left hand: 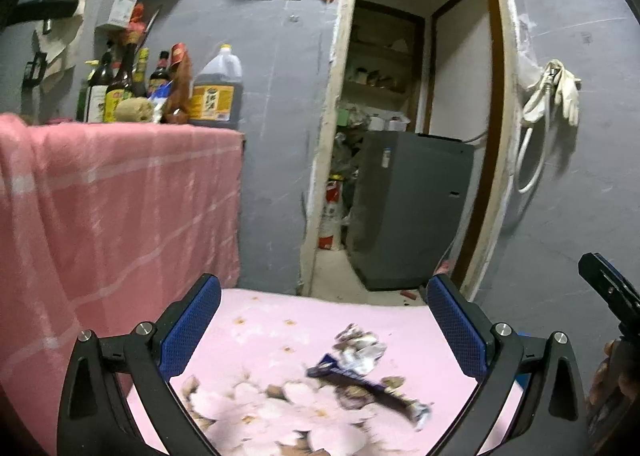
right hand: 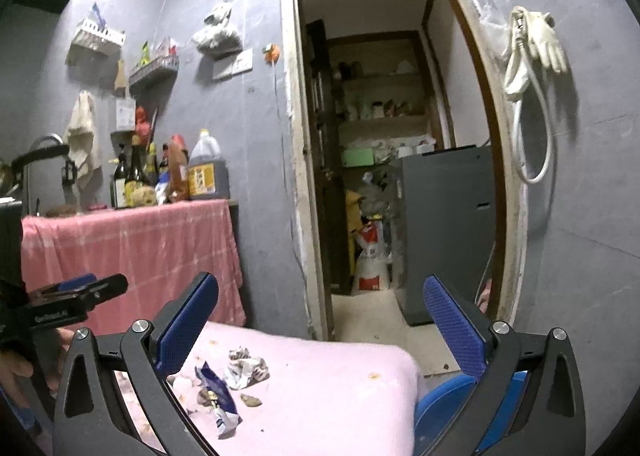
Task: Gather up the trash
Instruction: 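Move both tools back over the remaining trash on the table, then grasp the purple crumpled ball with the left gripper while the right grasps a tan scrap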
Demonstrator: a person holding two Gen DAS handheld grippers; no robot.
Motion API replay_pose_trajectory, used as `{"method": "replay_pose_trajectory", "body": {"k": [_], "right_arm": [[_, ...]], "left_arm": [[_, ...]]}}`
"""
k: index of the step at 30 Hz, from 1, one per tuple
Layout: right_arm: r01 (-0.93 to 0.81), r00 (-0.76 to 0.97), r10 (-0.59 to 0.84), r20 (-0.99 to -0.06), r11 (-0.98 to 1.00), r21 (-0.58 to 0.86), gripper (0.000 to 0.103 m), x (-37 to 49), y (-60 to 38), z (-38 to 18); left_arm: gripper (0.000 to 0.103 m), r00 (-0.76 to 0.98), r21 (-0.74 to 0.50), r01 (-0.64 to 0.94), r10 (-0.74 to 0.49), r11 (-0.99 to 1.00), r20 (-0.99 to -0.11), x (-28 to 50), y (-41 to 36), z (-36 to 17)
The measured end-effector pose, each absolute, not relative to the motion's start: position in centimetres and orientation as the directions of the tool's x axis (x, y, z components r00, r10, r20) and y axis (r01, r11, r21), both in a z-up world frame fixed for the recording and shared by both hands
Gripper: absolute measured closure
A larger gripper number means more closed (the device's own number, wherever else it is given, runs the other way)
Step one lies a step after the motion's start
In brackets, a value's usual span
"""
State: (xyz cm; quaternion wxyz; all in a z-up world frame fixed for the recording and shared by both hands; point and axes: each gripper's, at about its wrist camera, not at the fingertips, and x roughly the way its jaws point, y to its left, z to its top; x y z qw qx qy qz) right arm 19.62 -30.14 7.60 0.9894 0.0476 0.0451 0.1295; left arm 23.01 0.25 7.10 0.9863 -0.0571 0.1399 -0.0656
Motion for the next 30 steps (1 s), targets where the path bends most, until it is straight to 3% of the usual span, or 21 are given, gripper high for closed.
{"method": "replay_pose_trajectory", "body": {"k": [21, 25, 30], "right_arm": [[-0.323, 0.886, 0.335, -0.322, 0.942, 0.091, 0.0, 25.0, -25.2, 1.9], [-0.333, 0.858, 0.34, -0.384, 0.939, 0.087, 0.0, 25.9, -24.5, 0.8], [-0.351, 0.805, 0.359, -0.472, 0.93, 0.109, 0.02, 27.3, -24.1, -0.5]], "left_arm": [[0.002, 0.903, -0.123, 0.112, -0.152, 0.986, -0.401, 24.9, 1.8, 0.3], [0.002, 0.869, -0.11, 0.14, -0.175, 0.984, -0.462, 25.8, 1.5, -0.7], [0.002, 0.818, -0.109, 0.18, -0.21, 0.978, -0.536, 27.0, 0.9, -1.6]]}}
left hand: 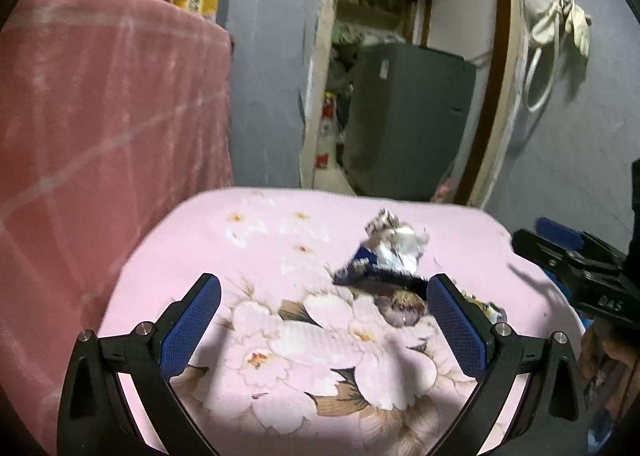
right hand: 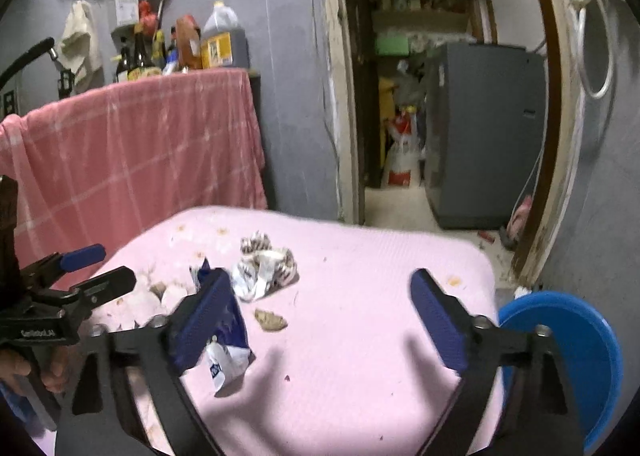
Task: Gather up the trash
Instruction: 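Grasp the purple crumpled ball with the left gripper while the right grasps a tan scrap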
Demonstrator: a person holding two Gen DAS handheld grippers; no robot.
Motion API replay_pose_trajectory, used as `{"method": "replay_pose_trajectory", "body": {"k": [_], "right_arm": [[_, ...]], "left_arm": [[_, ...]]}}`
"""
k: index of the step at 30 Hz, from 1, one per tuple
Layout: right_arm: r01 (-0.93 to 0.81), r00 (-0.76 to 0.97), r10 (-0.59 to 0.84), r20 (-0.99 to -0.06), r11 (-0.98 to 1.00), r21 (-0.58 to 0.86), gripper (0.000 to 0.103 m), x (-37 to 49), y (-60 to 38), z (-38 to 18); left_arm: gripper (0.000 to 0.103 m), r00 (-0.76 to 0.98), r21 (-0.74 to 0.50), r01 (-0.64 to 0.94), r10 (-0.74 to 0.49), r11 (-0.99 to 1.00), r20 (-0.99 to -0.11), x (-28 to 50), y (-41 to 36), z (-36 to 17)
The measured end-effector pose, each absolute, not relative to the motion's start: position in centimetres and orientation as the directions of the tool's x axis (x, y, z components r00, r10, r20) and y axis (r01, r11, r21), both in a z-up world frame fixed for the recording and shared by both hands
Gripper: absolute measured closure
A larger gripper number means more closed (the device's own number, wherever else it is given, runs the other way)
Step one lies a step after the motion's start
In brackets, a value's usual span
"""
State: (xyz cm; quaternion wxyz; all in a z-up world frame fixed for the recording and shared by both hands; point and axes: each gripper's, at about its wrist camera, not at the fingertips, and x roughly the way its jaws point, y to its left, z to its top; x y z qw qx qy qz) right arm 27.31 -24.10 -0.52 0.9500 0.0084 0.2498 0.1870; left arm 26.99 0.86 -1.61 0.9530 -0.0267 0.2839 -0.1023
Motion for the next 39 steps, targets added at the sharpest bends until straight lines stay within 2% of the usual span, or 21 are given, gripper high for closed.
{"method": "replay_pose_trajectory", "body": {"k": [4, 7, 10, 14, 18, 20, 26, 30, 39], "right_arm": [[-0.361, 0.786, 0.357, -0.505, 0.928, 0.095, 0.026, 27.7, -23.6, -1.1], [-0.362, 0.776, 0.35, -0.525, 0.928, 0.083, 0.032, 27.9, -23.3, -1.3], [-0.367, 0.76, 0.354, -0.546, 0.926, 0.089, 0.043, 28.3, -23.2, -1.6], [-0.372, 0.741, 0.361, -0.566, 0.923, 0.102, 0.052, 28.8, -23.2, -1.9], [-0.386, 0.72, 0.372, -0.586, 0.916, 0.107, 0.054, 29.1, -22.9, -2.3], [-0.391, 0.711, 0.374, -0.596, 0.914, 0.107, 0.06, 29.3, -22.8, -2.6], [-0.397, 0.669, 0.396, -0.629, 0.906, 0.149, 0.063, 30.1, -22.9, -3.2], [-0.429, 0.612, 0.423, -0.668, 0.887, 0.169, 0.063, 30.9, -22.3, -3.8], [-0.487, 0.528, 0.426, -0.735, 0.861, 0.149, 0.065, 31.6, -20.6, -4.6]], "left_arm": [[0.004, 0.769, -0.116, 0.244, -0.265, 0.963, -0.582, 27.8, 0.1, -2.3], [0.018, 0.729, -0.116, 0.291, -0.299, 0.95, -0.616, 28.3, -0.6, -2.8], [0.032, 0.688, -0.12, 0.325, -0.322, 0.938, -0.65, 28.9, -1.4, -3.3], [0.043, 0.639, -0.139, 0.37, -0.359, 0.919, -0.68, 29.7, -2.4, -3.7], [0.054, 0.583, -0.197, 0.388, -0.406, 0.9, -0.704, 30.9, -3.0, -4.3], [0.06, 0.566, -0.215, 0.383, -0.412, 0.899, -0.714, 31.4, -3.1, -4.6], [0.061, 0.545, -0.244, 0.372, -0.424, 0.895, -0.723, 32.0, -3.3, -4.5], [0.066, 0.539, -0.25, 0.366, -0.423, 0.897, -0.729, 32.3, -3.1, -4.5], [0.07, 0.545, -0.245, 0.352, -0.411, 0.903, -0.731, 32.3, -3.3, -4.6]]}}
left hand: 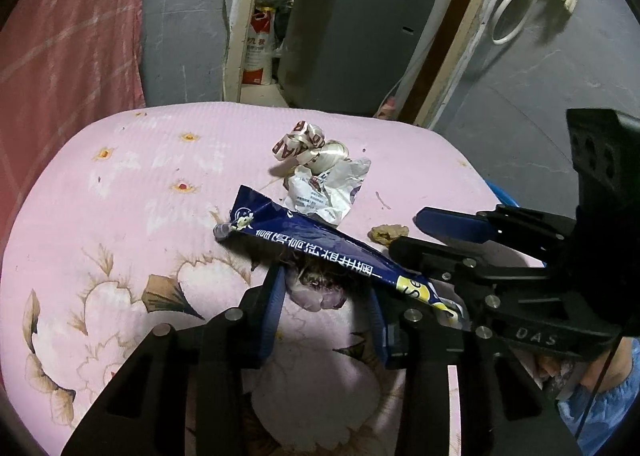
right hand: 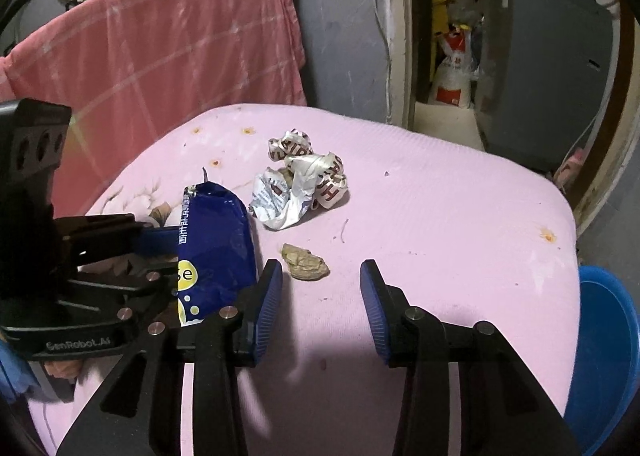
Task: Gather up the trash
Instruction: 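Grasp the purple crumpled ball with the left gripper while the right grasps a tan scrap, then carry both items over the blue basin and open both grippers to drop them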
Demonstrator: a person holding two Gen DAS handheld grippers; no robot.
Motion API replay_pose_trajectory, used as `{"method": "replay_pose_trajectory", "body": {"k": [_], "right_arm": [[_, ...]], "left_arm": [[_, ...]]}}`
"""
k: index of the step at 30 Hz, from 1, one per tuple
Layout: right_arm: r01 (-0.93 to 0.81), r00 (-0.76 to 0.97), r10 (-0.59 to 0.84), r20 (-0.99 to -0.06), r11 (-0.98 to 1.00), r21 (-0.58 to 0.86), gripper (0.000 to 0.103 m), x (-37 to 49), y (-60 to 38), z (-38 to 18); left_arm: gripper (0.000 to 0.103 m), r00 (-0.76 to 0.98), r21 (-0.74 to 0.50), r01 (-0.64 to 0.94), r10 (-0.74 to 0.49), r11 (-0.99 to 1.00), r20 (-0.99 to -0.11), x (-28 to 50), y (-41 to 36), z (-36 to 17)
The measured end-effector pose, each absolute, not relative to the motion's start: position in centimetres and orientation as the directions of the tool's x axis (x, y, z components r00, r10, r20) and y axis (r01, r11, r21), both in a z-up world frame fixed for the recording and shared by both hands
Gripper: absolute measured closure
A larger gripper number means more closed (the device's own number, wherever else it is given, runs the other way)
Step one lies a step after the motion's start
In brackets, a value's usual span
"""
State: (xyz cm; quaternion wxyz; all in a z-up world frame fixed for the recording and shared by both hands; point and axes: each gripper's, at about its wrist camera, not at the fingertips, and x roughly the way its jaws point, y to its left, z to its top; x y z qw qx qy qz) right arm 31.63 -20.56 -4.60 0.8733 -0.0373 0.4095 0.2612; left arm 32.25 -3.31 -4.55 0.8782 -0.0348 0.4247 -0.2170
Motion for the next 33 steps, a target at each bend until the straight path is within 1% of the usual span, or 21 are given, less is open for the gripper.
{"method": "replay_pose_trajectory", "body": {"k": [4, 9, 11, 12, 14, 15, 16, 22, 28, 33], "right_arm": [[-0.492, 0.494, 0.44, -0.749, 0.853, 0.176, 0.065, 32.4, -20.4, -4.8], [-0.501, 0.459, 0.444, -0.77, 0.845, 0.188, 0.064, 33.0, -20.0, -5.1], [-0.503, 0.461, 0.437, -0.772, 0.846, 0.179, 0.065, 32.9, -19.8, -5.1], [-0.505, 0.465, 0.433, -0.772, 0.846, 0.17, 0.066, 32.8, -19.7, -5.1], [-0.516, 0.46, 0.441, -0.771, 0.839, 0.173, 0.076, 32.8, -19.5, -5.0], [-0.522, 0.456, 0.448, -0.769, 0.834, 0.177, 0.078, 32.8, -19.4, -5.1], [-0.527, 0.452, 0.455, -0.768, 0.83, 0.182, 0.083, 32.7, -19.4, -5.1], [-0.527, 0.457, 0.471, -0.755, 0.827, 0.196, 0.086, 32.2, -19.8, -5.2], [-0.507, 0.541, 0.439, -0.717, 0.851, 0.139, 0.086, 30.2, -20.3, -4.5], [-0.481, 0.626, 0.438, -0.646, 0.868, 0.123, 0.086, 27.9, -21.4, -3.6]], "left_arm": [[0.07, 0.546, -0.246, 0.347, -0.408, 0.905, -0.732, 32.0, -3.4, -4.5], [0.071, 0.551, -0.231, 0.344, -0.394, 0.91, -0.735, 31.9, -3.6, -4.4], [0.071, 0.553, -0.228, 0.343, -0.392, 0.911, -0.735, 31.7, -3.7, -4.5], [0.071, 0.554, -0.227, 0.342, -0.391, 0.912, -0.735, 31.7, -3.8, -4.5], [0.071, 0.556, -0.226, 0.343, -0.39, 0.912, -0.734, 31.6, -3.8, -4.5], [0.071, 0.557, -0.225, 0.343, -0.39, 0.912, -0.733, 31.6, -3.8, -4.5], [0.071, 0.558, -0.224, 0.343, -0.389, 0.913, -0.733, 31.6, -3.8, -4.6], [0.072, 0.569, -0.213, 0.343, -0.383, 0.915, -0.728, 31.1, -3.8, -4.5], [0.072, 0.621, -0.168, 0.338, -0.354, 0.926, -0.699, 29.6, -3.6, -3.8], [0.072, 0.656, -0.107, 0.354, -0.328, 0.929, -0.68, 27.8, -4.0, -3.2]]}}
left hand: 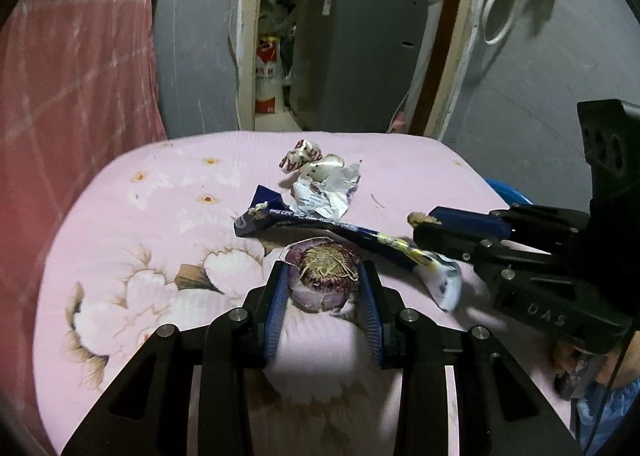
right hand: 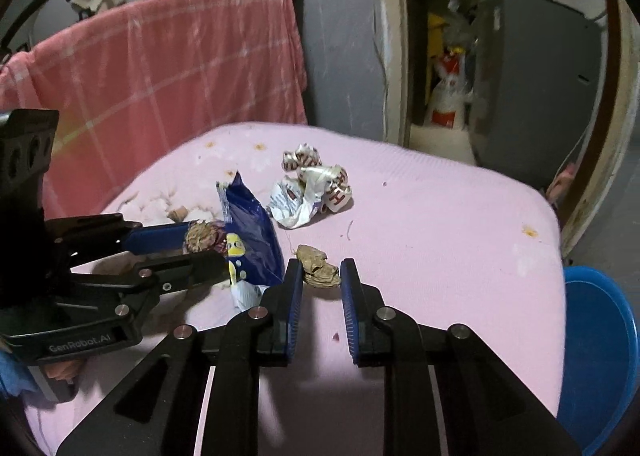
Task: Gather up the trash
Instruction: 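Carry both items over the blue basin and open both grippers to drop them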
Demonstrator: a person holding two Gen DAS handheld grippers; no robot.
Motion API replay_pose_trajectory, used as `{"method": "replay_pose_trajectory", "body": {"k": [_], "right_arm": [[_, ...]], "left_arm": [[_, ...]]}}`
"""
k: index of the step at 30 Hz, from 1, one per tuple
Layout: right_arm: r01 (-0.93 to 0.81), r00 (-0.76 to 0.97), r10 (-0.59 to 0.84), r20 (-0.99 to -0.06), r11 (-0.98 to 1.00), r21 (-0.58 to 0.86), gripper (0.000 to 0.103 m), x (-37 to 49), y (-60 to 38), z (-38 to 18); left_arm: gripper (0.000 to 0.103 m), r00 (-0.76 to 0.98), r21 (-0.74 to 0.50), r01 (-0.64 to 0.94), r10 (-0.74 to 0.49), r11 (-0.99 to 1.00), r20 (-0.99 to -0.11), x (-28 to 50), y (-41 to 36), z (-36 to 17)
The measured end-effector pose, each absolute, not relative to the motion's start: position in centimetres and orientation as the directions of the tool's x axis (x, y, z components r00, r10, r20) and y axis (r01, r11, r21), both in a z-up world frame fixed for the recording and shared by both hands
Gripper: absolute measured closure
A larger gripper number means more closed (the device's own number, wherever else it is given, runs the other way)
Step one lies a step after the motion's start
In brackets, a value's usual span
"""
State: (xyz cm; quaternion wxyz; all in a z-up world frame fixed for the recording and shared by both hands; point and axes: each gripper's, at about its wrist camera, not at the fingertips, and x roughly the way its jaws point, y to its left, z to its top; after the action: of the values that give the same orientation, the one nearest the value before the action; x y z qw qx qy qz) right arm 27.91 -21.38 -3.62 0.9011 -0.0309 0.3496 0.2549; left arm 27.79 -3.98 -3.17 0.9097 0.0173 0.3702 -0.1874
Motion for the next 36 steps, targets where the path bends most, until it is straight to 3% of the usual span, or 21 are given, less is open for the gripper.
{"method": "replay_pose_trajectory", "body": {"k": [5, 23, 30, 36], "right_arm": [[-0.449, 0.681, 0.444, -0.582, 0.881, 0.147, 0.086, 25.9, -22.8, -3.0], [-0.31, 0.92, 0.326, -0.215, 0.945, 0.108, 0.086, 19.0, -29.3, 6.9], [-0.17, 0.971, 0.185, -0.151, 0.98, 0.106, 0.086, 17.9, -33.4, 7.8], [-0.053, 0.986, 0.08, -0.149, 0.983, 0.175, 0.086, 17.7, -39.0, 7.5]], "left_arm": [[0.072, 0.702, -0.115, 0.354, -0.345, 0.928, -0.623, 26.2, -4.0, -2.3], [0.072, 0.833, -0.218, 0.445, -0.491, 0.869, -0.255, 23.6, -9.3, 6.4], [0.072, 0.803, -0.182, 0.531, -0.56, 0.827, -0.204, 24.1, -14.9, 8.6], [0.072, 0.758, -0.18, 0.586, -0.613, 0.79, -0.223, 25.4, -19.2, 8.3]]}}
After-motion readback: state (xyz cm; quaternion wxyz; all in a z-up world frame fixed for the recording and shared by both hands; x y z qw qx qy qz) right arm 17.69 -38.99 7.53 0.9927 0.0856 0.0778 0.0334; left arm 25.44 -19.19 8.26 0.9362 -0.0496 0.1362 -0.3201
